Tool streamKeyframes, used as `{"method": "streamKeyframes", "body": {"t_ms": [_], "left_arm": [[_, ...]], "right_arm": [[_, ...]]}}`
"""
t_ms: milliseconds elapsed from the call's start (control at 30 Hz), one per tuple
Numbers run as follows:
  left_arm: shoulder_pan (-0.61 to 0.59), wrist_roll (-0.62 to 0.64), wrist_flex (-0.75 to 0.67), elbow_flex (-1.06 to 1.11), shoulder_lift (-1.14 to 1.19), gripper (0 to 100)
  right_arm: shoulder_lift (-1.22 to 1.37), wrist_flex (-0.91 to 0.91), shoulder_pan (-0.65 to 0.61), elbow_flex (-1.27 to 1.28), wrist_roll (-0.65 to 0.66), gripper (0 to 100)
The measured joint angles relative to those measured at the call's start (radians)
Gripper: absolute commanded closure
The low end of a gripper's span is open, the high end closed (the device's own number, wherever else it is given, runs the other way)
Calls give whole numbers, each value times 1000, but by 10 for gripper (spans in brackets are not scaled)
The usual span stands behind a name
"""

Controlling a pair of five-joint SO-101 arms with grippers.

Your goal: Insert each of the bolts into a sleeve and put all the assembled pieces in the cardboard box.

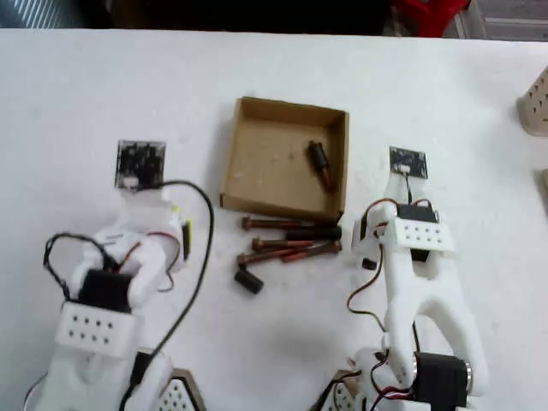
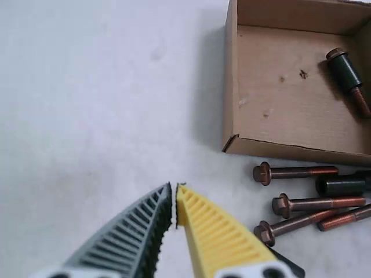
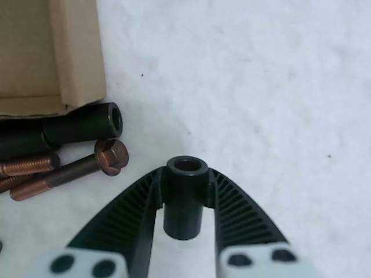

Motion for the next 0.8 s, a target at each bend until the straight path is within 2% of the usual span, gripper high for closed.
{"method": "streamKeyframes", "body": {"t_ms": [233, 400, 600, 800], "left_arm": [[184, 157, 2, -141, 227, 947], [331, 184, 55, -207, 379, 947], [394, 236, 58, -252, 572, 947], [410, 293, -3, -261, 701, 946]], "right_arm": [[0, 0, 0, 0, 0, 981], [0, 0, 0, 0, 0, 981], [0, 0, 0, 0, 5, 981], [0, 0, 0, 0, 8, 981]]}}
